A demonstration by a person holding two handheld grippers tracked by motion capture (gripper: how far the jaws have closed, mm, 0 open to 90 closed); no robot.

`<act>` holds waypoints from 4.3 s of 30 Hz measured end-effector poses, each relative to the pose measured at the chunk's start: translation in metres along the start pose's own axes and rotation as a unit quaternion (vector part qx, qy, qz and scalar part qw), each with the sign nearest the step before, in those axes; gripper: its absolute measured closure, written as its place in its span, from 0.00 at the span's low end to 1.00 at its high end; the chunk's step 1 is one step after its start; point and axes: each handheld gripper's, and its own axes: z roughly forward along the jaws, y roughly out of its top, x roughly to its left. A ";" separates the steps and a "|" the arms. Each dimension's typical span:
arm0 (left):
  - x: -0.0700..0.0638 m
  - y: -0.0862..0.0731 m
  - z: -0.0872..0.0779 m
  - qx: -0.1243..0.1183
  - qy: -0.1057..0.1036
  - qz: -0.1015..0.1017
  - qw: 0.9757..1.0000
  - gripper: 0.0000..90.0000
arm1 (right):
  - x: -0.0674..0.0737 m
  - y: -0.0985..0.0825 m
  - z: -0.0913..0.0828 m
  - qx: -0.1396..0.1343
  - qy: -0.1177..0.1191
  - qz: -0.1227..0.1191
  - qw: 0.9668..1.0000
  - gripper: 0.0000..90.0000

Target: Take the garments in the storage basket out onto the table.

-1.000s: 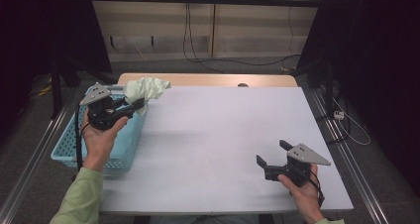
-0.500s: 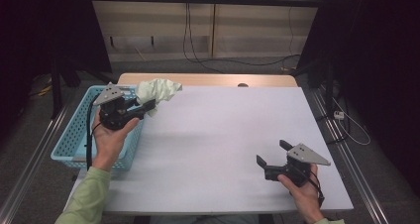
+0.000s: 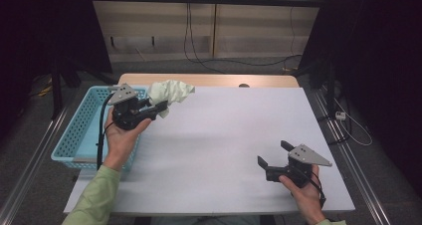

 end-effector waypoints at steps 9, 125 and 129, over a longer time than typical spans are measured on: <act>-0.010 0.002 0.011 0.006 -0.018 0.007 1.000 0.69 | 0.000 0.000 0.000 0.000 0.001 0.000 1.000 0.02; -0.080 -0.095 0.133 0.219 -0.074 0.061 0.971 0.60 | 0.002 -0.001 0.002 0.005 0.010 -0.001 1.000 0.02; -0.079 -0.094 0.131 0.222 -0.069 0.055 0.971 0.54 | 0.002 0.000 0.002 0.005 0.009 -0.003 1.000 0.02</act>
